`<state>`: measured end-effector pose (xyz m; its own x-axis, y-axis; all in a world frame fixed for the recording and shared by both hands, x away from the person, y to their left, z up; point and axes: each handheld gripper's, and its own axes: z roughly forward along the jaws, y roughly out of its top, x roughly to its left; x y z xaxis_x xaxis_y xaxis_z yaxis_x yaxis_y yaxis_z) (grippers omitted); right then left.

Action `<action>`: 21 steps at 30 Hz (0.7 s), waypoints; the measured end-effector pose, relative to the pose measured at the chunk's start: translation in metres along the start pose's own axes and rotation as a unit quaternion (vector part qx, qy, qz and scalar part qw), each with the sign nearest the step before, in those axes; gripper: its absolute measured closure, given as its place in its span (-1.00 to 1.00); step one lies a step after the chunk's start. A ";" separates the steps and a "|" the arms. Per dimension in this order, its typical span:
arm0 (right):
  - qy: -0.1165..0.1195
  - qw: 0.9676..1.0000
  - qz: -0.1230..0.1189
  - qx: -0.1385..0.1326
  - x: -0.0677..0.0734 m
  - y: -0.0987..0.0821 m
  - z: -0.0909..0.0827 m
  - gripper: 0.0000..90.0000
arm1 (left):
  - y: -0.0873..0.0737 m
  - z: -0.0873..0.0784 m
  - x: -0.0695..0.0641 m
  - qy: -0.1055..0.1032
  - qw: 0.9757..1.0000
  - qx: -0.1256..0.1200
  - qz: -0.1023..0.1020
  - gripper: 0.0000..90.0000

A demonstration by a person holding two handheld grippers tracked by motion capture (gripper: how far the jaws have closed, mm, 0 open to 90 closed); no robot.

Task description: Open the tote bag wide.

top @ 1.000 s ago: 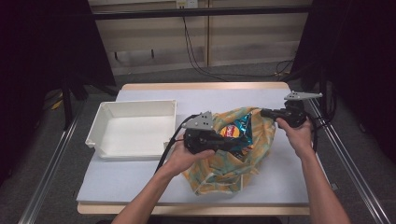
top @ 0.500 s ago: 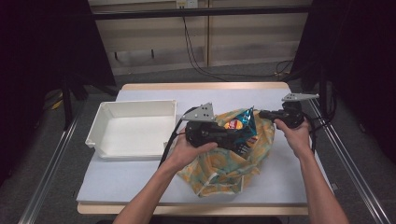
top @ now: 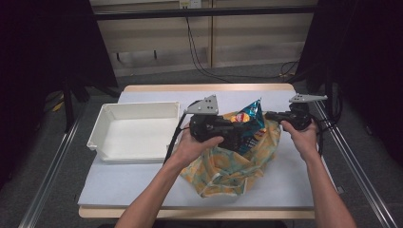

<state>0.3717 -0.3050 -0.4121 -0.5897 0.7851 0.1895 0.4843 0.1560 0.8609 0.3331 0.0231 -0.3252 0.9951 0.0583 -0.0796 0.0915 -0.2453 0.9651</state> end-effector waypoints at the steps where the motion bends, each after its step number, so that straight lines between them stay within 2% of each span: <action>1: 0.000 1.000 0.000 0.000 0.000 0.000 0.000 1.00 | 0.002 0.000 0.001 -0.002 1.000 -0.002 0.002 1.00; 5: 0.002 1.000 -0.010 0.003 0.003 0.000 0.000 1.00 | 0.009 0.002 0.003 -0.001 1.000 -0.004 0.001 1.00; 14: -0.001 1.000 -0.015 0.009 0.004 0.000 0.000 1.00 | 0.014 0.004 0.010 0.006 1.000 -0.006 -0.006 1.00; 19: 0.000 1.000 -0.020 0.008 0.005 0.001 -0.002 1.00 | 0.021 0.006 0.014 0.013 1.000 -0.004 -0.002 1.00; 21: 0.002 1.000 -0.024 0.009 0.007 0.002 -0.003 1.00 | 0.023 0.008 0.016 0.014 1.000 -0.010 -0.008 1.00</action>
<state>0.3663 -0.3007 -0.4075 -0.6154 0.7737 0.1503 0.4676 0.2048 0.8599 0.3514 0.0110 -0.3061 0.9921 0.0889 -0.0889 0.1069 -0.2238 0.9688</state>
